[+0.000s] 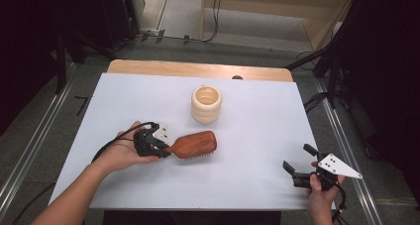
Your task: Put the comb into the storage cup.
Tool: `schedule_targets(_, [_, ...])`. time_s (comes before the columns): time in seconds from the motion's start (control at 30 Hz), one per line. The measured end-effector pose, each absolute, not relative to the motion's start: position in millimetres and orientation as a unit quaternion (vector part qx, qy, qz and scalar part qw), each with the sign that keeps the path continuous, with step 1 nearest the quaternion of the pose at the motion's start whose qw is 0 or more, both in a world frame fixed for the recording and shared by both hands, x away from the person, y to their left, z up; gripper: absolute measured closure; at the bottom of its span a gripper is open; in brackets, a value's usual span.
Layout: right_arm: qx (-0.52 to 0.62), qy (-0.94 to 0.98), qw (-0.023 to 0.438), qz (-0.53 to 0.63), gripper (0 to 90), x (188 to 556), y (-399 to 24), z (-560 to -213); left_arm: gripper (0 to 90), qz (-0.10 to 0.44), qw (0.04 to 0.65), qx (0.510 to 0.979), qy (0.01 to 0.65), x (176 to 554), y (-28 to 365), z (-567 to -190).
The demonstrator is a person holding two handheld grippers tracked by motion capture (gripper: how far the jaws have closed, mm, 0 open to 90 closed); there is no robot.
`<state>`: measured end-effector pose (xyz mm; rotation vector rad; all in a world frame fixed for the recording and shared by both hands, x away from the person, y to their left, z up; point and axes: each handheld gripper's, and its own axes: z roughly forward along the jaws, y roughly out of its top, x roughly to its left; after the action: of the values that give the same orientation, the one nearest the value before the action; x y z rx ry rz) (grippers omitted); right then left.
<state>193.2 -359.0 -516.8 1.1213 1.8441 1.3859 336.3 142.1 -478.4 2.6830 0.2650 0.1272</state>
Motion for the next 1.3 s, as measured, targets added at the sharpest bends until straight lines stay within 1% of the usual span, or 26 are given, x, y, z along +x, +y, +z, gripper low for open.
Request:
schedule_targets(0.2, [0.419,0.689,0.284,0.518,0.0,193,-359,-517,71.2,0.045,0.227,0.967,0.107,335,143,-477])
schedule_targets(0.23, [0.419,0.689,0.284,0.519,0.0,193,-359,-517,71.2,0.045,0.238,0.963,0.117,333,143,-476])
schedule_targets(0.3, [0.419,0.689,0.285,0.518,0.0,193,-359,-517,71.3,0.047,0.24,0.963,0.116,333,144,-475])
schedule_targets(0.43, [0.42,0.689,0.285,0.518,0.0,193,-359,-517,71.2,0.039,0.233,0.965,0.116,332,144,-478])
schedule_targets(0.57, [0.419,0.689,0.285,0.518,0.0,193,-359,-517,70.2,0.043,0.234,0.964,0.119,332,143,-480])
schedule_targets(0.63, [0.42,0.689,0.285,0.518,0.0,193,-359,-517,66.2,0.033,0.236,0.963,0.126,333,143,-481])
schedule_targets(0.67, [0.42,0.689,0.284,0.518,0.0,193,-359,-517,66.2,0.026,0.237,0.962,0.134,335,143,-481])
schedule_targets(0.7, [0.42,0.689,0.286,0.517,0.0,193,-359,-517,61.1,0.021,0.24,0.96,0.139,335,143,-481])
schedule_targets(0.77, [0.419,0.689,0.285,0.518,0.0,193,-359,-517,58.5,0.02,0.237,0.962,0.135,337,142,-481])
schedule_targets(0.8, [0.419,0.689,0.286,0.517,0.0,193,-359,-517,55.9,0.018,0.241,0.96,0.143,337,141,-481])
schedule_targets(0.93, [0.419,0.689,0.285,0.518,0.0,193,-359,-517,55.5,0.021,0.24,0.96,0.144,337,139,-481])
schedule_targets(0.97, [0.419,0.689,0.285,0.519,0.0,193,-360,-517,53.7,0.022,0.239,0.96,0.143,337,138,-481])
schedule_targets(1.07, [0.419,0.689,0.284,0.519,0.0,194,-359,-517,52.1,0.03,0.236,0.961,0.14,336,134,-481])
schedule_targets(1.3, [0.42,0.689,0.285,0.517,0.0,194,-359,-517,52.4,0.025,0.231,0.964,0.131,337,128,-481])
